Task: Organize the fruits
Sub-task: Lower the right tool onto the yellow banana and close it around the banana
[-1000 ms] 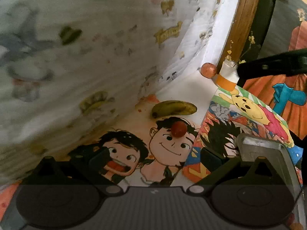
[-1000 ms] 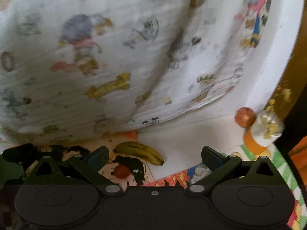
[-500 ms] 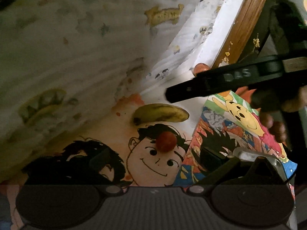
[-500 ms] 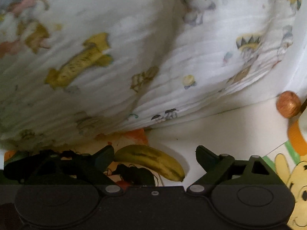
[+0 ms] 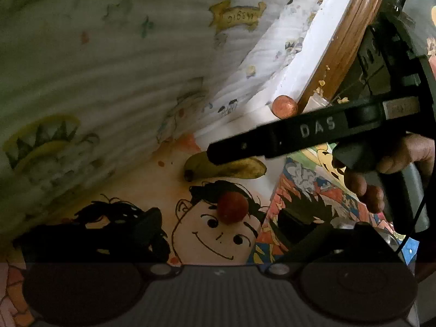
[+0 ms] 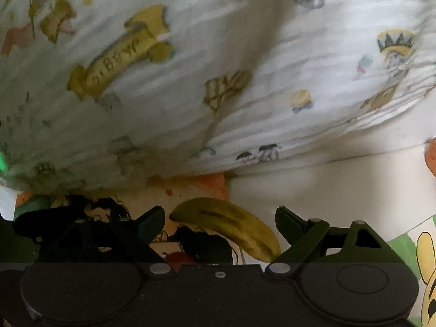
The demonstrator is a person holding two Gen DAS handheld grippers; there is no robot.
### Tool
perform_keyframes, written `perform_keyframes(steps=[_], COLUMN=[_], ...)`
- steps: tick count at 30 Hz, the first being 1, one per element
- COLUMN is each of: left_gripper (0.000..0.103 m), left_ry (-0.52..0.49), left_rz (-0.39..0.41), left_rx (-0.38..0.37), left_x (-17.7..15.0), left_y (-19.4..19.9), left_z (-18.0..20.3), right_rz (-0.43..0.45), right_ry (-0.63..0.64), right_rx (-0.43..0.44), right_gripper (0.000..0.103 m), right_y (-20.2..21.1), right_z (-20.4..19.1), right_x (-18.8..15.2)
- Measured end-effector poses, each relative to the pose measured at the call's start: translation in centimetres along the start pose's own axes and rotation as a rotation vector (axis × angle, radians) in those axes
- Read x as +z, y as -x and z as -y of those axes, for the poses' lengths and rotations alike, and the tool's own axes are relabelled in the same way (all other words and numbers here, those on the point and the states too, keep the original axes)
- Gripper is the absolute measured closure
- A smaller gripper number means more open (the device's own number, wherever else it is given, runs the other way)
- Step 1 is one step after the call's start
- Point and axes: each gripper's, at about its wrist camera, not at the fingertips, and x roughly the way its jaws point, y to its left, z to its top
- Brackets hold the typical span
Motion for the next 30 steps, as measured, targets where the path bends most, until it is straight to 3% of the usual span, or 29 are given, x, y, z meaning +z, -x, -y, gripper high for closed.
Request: perform_keyframes(steps=[14, 17, 19, 21, 25, 30], left_gripper=[0.027, 0.036, 0.050, 0.057, 0.071, 0.072], left_ry=[-0.020, -0.023, -0.030, -0.022, 0.007, 0.000], left_rz=[0.030, 0.037, 0.040, 0.040, 0.023, 0.015], left_rx=[-0.004, 0.002, 0.015, 0.025, 0.000, -0.007], left_x=[0.1, 0.1, 0.0, 0.1, 0.3, -0.1], left_y=[-1.6, -1.9, -2.2, -2.4, -2.5, -2.1], left_z=[1.2, 1.4, 1.5, 1.4, 0.9, 1.0], right_rz=[-0.031, -0.049, -0.043, -0.041, -0.042, -0.028], right_ry=[-0.017, -0.024, -0.026, -0.040, -0.027, -0.016], right_rx=[-0.008, -0.012, -0.024, -0.022, -0.034, -0.055], right_gripper=[0.028, 0.038, 0.044, 0.049, 0.049, 0.047], right_y=[-1.7, -1.7, -1.7, -1.5, -1.4, -1.3], right_z=[1.9, 2.4, 2.4, 2.8, 2.6, 1.8], right_x=[-0.2, -0.5, -0.9, -1.0, -1.1, -0.9])
